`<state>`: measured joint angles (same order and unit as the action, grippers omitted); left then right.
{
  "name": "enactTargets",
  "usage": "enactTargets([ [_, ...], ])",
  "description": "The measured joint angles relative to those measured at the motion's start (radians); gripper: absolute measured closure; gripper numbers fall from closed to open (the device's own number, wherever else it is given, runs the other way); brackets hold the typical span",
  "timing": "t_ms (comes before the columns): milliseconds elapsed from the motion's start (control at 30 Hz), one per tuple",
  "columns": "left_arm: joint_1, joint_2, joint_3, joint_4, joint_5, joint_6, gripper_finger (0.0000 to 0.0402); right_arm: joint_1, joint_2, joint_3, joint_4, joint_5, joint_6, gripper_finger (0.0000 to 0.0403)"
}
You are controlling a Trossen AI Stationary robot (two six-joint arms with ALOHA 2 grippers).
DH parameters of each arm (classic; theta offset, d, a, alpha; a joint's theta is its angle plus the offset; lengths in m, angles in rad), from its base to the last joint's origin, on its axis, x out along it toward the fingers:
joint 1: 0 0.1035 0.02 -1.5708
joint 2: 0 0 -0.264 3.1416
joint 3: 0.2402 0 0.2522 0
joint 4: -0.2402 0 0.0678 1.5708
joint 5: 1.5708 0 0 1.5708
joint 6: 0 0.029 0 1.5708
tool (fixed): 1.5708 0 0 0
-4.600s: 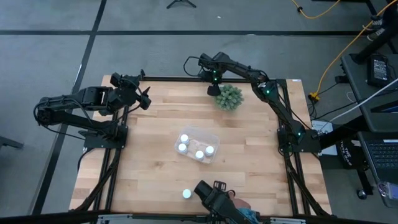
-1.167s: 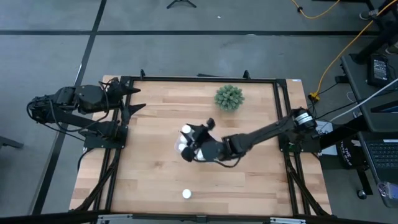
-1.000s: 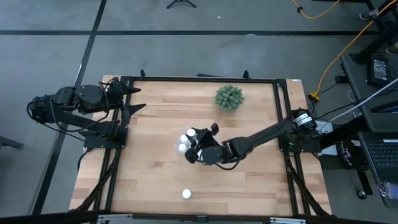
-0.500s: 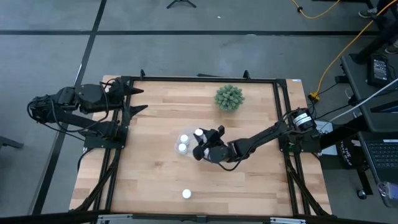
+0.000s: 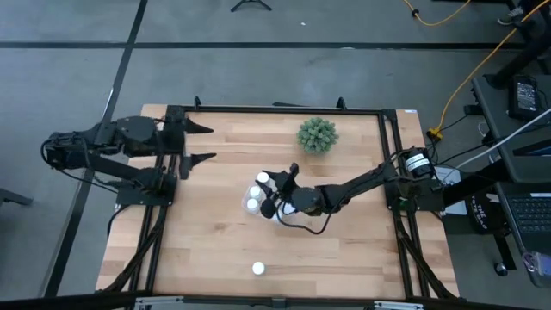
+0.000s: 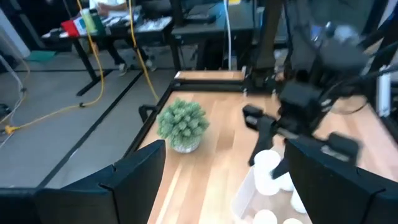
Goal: Pick and place pill bottles into a basket
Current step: Put the white pill bottle into the transparent bin
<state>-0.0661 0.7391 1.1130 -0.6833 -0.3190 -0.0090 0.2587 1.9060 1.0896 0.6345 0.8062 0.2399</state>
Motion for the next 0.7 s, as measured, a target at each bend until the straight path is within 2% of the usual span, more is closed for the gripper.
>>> enactTargets([
  [233,0.045,0.109,0.0,0.0,0.025,0.034,0.008,-0.01,0.0,0.135,-0.039,-0.043,-0.19,0.0246],
  [400,0.089,0.168,0.0,-0.01,0.064,0.057,0.008,-0.008,-0.014,0.211,-0.051,-0.049,-0.26,0.0246],
  [500,0.123,0.187,0.0,-0.007,0.122,0.057,0.008,-0.007,-0.043,0.263,-0.163,-0.048,-0.27,0.0246],
  [633,0.164,0.207,0.0,0.027,0.257,0.057,0.0079,-0.006,-0.09,0.323,-0.352,-0.046,-0.218,0.0246],
  [700,0.18,0.223,0.0,0.037,0.296,0.057,0.0077,-0.006,-0.1,0.342,-0.39,-0.048,-0.222,0.0246],
])
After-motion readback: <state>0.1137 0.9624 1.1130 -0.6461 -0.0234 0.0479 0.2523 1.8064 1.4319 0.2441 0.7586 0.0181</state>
